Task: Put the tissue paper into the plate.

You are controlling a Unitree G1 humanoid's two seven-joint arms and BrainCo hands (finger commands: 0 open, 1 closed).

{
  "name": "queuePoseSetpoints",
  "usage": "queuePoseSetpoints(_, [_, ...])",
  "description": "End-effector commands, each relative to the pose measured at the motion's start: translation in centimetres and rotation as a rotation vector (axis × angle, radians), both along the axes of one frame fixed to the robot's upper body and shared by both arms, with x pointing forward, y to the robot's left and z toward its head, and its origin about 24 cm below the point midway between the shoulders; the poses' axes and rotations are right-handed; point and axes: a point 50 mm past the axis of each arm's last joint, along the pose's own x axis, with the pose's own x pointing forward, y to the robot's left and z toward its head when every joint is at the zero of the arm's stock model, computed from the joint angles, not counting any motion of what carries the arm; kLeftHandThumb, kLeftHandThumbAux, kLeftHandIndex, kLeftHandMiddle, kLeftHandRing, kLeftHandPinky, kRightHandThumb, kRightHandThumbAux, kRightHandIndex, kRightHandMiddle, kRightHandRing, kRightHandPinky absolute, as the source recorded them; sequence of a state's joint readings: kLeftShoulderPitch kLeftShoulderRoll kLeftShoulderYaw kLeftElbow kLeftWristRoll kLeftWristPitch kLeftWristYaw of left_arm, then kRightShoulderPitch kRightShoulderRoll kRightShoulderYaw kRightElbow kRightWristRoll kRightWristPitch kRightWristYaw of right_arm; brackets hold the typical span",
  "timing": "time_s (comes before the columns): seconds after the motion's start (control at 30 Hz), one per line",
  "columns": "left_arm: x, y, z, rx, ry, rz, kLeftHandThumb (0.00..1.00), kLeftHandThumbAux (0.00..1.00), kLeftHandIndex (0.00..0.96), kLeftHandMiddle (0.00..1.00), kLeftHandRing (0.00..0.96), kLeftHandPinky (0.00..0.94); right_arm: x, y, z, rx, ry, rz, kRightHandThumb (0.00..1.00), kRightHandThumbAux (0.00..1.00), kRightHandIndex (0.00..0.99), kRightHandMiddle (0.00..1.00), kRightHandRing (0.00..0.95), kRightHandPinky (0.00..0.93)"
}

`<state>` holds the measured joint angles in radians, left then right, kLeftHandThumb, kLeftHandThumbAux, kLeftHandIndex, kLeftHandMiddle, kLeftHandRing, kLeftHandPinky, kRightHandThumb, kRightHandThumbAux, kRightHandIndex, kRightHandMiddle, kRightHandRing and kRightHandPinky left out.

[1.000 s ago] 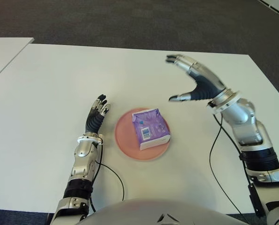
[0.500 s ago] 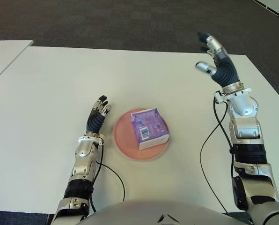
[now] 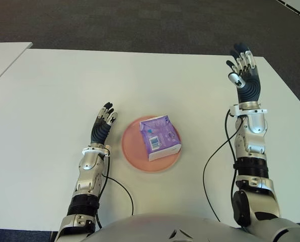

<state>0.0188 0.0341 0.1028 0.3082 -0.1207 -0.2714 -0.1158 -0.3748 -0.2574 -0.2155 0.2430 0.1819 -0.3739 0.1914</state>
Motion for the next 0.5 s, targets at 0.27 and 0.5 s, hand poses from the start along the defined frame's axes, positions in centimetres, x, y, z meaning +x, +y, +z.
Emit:
queuePoseSetpoints(0.27, [-1.2,0.4,-1.2,-0.014,0.074,-0.001,0.000,0.512,0.000,0.000,0.000,0.000,-2.0,2.6,-6.2,0.131,0.190,-0.038,0.000,0.540,0.000,0.000,0.000,0.000])
queuePoseSetpoints(0.5, [-1.4,0.5,-1.2,-0.016,0.078,-0.003,0.000,0.518,0.000,0.000,0.000,0.000,-2.5,2.8,-6.5,0.140,0.202,-0.043,0.000,0.542,0.000,0.000,0.000,0.000])
